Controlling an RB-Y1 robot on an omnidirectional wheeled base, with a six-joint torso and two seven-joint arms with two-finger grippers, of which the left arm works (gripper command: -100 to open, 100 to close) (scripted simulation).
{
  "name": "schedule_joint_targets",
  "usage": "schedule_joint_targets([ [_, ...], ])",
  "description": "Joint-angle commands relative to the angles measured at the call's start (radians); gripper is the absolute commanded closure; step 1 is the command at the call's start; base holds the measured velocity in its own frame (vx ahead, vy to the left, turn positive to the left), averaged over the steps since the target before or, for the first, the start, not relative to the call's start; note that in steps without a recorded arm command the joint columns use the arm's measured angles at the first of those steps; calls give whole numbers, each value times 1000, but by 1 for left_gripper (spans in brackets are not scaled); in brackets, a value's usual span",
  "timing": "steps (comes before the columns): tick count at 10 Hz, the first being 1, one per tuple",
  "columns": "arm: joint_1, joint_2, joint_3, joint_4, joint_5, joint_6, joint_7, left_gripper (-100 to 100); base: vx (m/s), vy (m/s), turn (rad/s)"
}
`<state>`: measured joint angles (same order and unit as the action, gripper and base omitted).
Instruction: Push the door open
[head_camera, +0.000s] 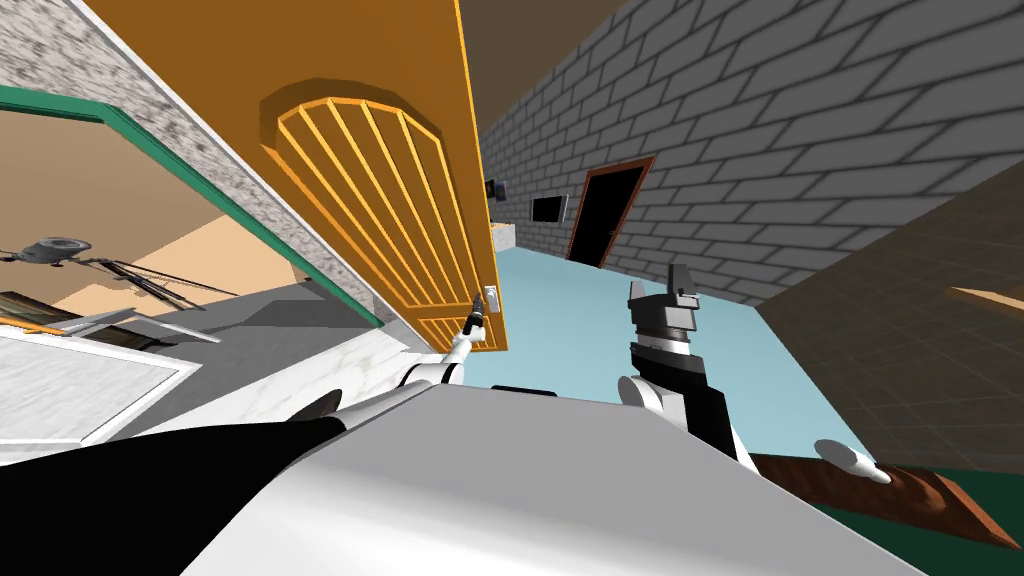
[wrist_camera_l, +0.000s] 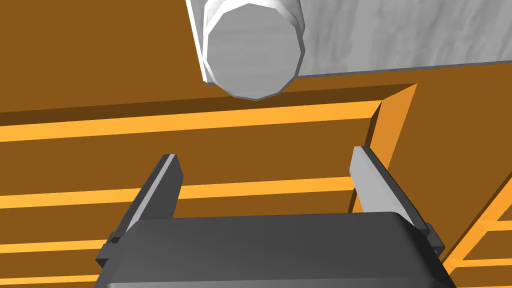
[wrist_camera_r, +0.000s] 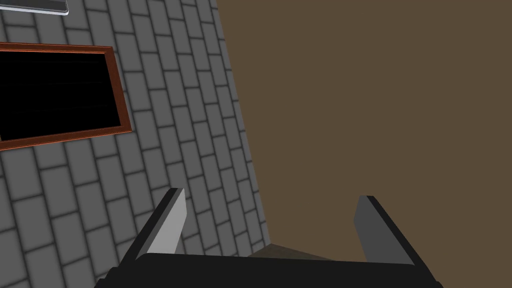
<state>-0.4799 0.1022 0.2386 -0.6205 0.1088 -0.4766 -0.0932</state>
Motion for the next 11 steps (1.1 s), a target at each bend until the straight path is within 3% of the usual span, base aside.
schedule_joint_targets([
  [1, -12, -33, -13, 6, -9, -7, -16, -100, -122, 26, 171],
  [2, -12, -33, -13, 26, -9, -7, -16, -100, -93, 24, 94],
  [3, -12, -33, -13, 10, -9, -7, -16, -100, -34, 13, 1],
  [4, -16, -68, -22, 0, -16, -6, -34, -100, -63, 19, 153],
  [5, -18, -85, -26, -3, -20, -6, -42, -100, -109, 14, 162],
  [6, -22, -116, -33, -7, -25, -5, -56, -100, -142, -15, 136],
  [8, -25, -146, -39, -11, -30, -4, -67, -100, -139, -35, 90],
  [9, -21, -132, -40, -4, -29, -10, -57, -100, 1, 16, 25],
  [10, -21, -101, -38, -4, -28, -13, -60, -100, 116, 7, -24],
  [11, -21, -89, -36, -3, -28, -14, -60, -100, 212, -16, -26],
])
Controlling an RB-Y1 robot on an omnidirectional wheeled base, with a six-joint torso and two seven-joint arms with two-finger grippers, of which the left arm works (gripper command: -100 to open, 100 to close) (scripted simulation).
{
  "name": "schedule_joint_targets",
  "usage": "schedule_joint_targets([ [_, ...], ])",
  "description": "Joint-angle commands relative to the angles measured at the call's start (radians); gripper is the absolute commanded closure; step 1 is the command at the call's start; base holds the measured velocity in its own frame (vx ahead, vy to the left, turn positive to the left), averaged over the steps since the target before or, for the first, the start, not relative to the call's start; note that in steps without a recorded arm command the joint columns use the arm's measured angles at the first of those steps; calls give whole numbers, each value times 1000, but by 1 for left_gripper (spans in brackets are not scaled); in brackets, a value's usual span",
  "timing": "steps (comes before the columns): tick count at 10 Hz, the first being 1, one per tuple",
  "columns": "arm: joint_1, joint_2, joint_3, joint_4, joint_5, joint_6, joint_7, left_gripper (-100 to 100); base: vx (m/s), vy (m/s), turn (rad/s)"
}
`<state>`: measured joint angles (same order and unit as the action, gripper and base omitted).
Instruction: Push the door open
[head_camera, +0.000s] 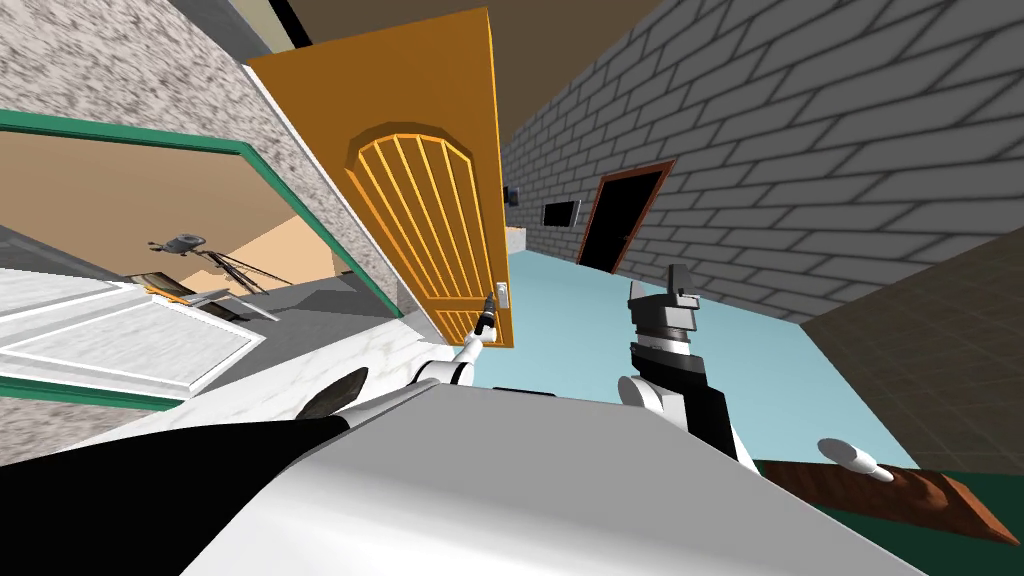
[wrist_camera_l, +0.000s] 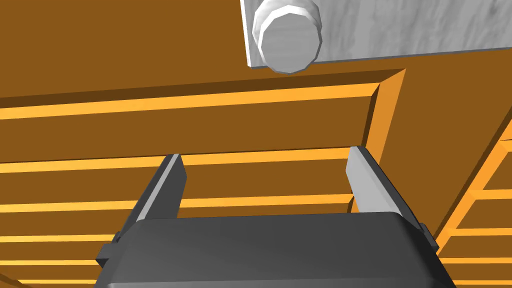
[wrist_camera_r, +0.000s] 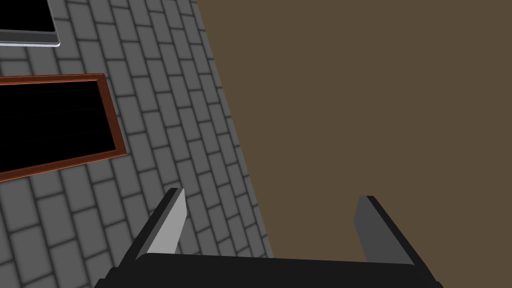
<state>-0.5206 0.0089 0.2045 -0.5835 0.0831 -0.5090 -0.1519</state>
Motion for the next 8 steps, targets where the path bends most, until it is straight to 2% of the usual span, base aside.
schedule_joint_targets([
  [1, 20, 4, -2, -40, -2, 19, -2, -100, 156, 5, 4],
  [2, 19, 16, 1, -40, -1, 16, -3, -100, 173, 19, -35],
  [4, 19, 6, 5, -39, 0, 13, -4, -100, 241, -41, -33],
  [5, 19, -19, 7, -39, 1, 11, -5, -100, 221, -26, -23],
  [6, 22, -7, 5, -45, 0, 14, -5, -100, 100, -9, -5],
  [7, 22, -7, 5, -45, 0, 14, -5, 100, -12, -2, 8],
  [8, 22, -7, 5, -45, 0, 14, -5, 100, -33, 4, -3],
])
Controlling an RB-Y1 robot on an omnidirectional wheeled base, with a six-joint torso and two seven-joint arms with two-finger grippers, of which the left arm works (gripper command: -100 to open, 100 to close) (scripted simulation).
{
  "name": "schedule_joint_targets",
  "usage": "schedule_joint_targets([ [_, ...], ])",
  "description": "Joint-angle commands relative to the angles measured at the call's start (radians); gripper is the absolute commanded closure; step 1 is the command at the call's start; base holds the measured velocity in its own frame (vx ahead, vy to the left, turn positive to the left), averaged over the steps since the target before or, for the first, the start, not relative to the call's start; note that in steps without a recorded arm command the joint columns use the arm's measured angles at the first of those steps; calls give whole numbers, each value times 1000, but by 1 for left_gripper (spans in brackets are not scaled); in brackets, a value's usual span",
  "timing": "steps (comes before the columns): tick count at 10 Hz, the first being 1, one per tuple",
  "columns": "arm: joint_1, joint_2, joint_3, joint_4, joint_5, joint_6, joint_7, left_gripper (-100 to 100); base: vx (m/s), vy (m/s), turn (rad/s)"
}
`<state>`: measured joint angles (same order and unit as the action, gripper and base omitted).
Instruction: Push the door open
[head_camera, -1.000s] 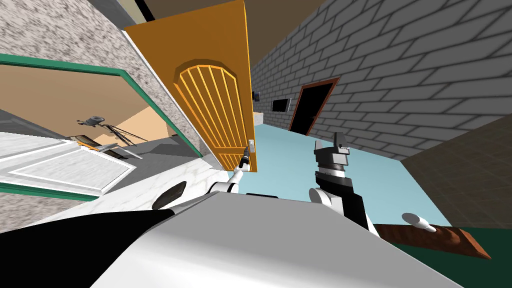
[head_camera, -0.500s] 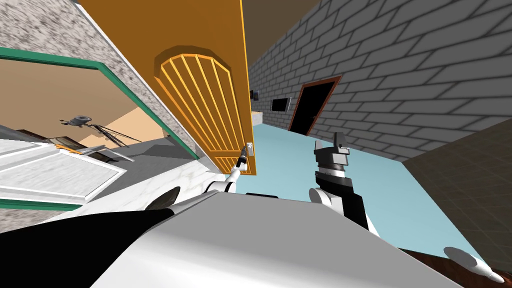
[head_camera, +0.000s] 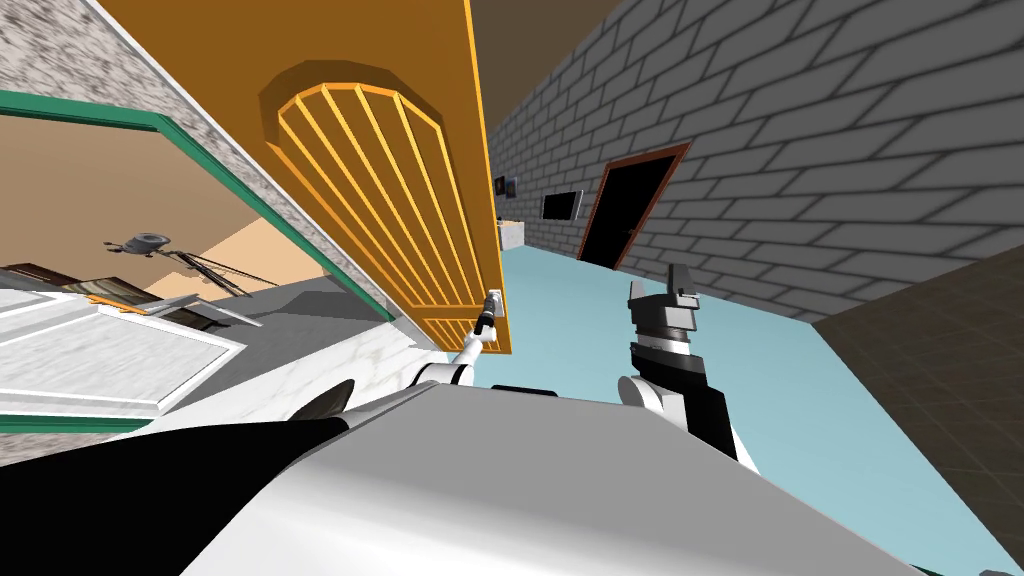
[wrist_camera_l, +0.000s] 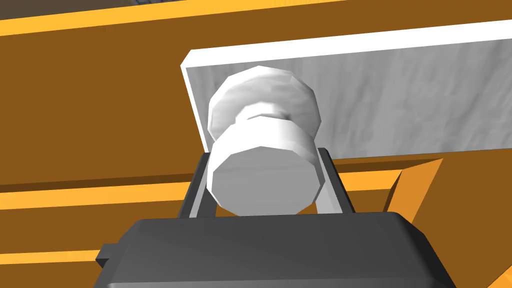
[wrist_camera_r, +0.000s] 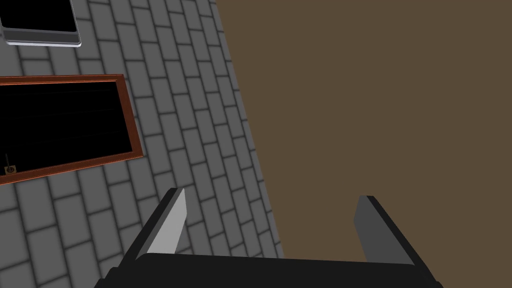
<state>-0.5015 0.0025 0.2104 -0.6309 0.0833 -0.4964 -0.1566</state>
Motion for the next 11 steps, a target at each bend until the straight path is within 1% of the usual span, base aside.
schedule_joint_targets([
  [1, 3, -1, 0, 2, 0, 1, 0, 100, -33, 5, -6],
  [4, 3, -1, 0, 2, 0, 1, 0, 100, -13, 1, 1],
  [5, 6, 18, 13, 5, 6, 5, -4, 100, 79, -90, 30],
  [7, 6, 33, 28, 4, 12, 7, -8, 100, 164, -98, 58],
  [8, 6, 33, 28, 4, 12, 7, -8, 100, 155, -57, 25],
  [9, 5, 41, 41, 4, 18, 8, -11, 100, 172, -77, 16],
  [11, 5, 47, 59, 3, 26, 10, -16, 100, 220, -86, 48],
])
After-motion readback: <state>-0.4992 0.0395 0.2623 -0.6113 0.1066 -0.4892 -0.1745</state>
